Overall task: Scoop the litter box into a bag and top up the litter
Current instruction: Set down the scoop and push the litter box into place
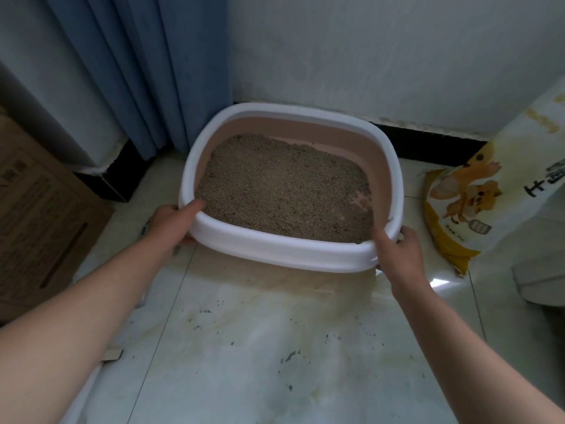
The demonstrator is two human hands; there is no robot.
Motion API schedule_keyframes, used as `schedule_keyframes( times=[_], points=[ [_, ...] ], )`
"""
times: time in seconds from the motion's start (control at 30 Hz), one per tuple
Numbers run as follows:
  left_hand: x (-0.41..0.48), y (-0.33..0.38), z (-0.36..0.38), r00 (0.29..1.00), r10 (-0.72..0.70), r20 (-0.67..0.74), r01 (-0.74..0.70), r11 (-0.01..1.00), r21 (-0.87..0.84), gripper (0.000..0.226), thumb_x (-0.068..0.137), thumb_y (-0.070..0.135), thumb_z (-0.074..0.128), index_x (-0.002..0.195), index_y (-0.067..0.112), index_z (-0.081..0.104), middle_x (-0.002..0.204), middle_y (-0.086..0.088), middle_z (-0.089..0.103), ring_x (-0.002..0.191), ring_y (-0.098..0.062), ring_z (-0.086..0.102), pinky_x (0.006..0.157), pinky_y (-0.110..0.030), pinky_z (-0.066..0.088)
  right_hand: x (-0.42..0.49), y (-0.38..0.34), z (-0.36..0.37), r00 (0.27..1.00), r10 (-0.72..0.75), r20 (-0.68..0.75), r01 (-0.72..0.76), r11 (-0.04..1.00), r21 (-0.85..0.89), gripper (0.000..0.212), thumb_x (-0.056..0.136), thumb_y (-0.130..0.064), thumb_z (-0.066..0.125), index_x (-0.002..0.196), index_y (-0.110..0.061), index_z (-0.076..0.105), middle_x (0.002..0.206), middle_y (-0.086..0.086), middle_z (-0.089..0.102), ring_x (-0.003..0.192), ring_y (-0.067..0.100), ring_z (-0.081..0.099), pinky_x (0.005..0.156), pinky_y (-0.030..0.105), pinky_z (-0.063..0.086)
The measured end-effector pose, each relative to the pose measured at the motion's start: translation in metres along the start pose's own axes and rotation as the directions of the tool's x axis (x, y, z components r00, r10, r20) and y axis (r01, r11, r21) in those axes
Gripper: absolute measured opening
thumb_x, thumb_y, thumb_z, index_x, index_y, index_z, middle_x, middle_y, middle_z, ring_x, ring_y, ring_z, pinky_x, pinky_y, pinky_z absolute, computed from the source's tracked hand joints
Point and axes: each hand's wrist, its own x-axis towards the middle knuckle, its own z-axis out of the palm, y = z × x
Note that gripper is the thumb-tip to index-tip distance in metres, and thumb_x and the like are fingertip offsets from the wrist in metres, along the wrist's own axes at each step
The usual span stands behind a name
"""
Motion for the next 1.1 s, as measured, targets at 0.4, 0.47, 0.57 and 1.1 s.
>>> schedule_keyframes(
  times=[0.4, 0.47, 0.57, 1.1],
  points=[
    [-0.038, 0.007, 0.006, 0.988, 0.151, -0.038, -0.155, 0.978, -0.141, 0.060, 0.084, 0.061, 0.068, 0.112, 0.009, 0.063, 0.104, -0.006, 0.068, 0.089, -0.019, 0.068, 0.058, -0.027, 0.055, 0.005, 0.000, -0.031, 0.999, 0.043, 0.025, -0.046, 0.986, 0.163, 0.031, 0.090, -0.024, 0.062, 0.121, -0.024, 0.062, 0.095, -0.005, 0.066, 0.086, 0.015, 0.064, 0.088, 0.046, 0.057],
    [-0.043, 0.016, 0.006, 0.973, 0.225, -0.056, -0.230, 0.966, -0.117, 0.067, 0.083, 0.061, 0.069, 0.117, 0.005, 0.060, 0.106, -0.007, 0.067, 0.086, -0.015, 0.067, 0.048, -0.021, 0.051, 0.003, 0.003, -0.034, 0.998, 0.061, 0.025, -0.064, 0.983, 0.171, 0.028, 0.091, -0.025, 0.060, 0.119, -0.027, 0.062, 0.095, -0.006, 0.066, 0.089, 0.015, 0.063, 0.091, 0.047, 0.056],
    [-0.044, 0.021, 0.008, 0.963, 0.259, -0.079, -0.267, 0.958, -0.106, 0.068, 0.082, 0.058, 0.072, 0.117, 0.002, 0.060, 0.106, -0.008, 0.066, 0.083, -0.014, 0.065, 0.052, -0.025, 0.053, 0.001, 0.001, -0.034, 0.998, 0.067, 0.001, -0.066, 0.980, 0.190, 0.028, 0.089, -0.026, 0.062, 0.116, -0.027, 0.064, 0.096, -0.006, 0.068, 0.090, 0.017, 0.064, 0.092, 0.051, 0.055],
    [-0.018, 0.007, -0.006, 0.992, 0.077, -0.097, -0.092, 0.982, -0.162, 0.076, 0.055, 0.077, 0.067, 0.106, 0.021, 0.068, 0.103, -0.006, 0.072, 0.096, -0.028, 0.069, 0.091, -0.051, 0.056, -0.008, -0.017, -0.030, 0.999, -0.052, -0.001, 0.052, 0.991, 0.124, 0.025, 0.087, -0.017, 0.069, 0.110, -0.024, 0.062, 0.090, -0.001, 0.066, 0.079, 0.018, 0.065, 0.072, 0.039, 0.059]
  ],
)
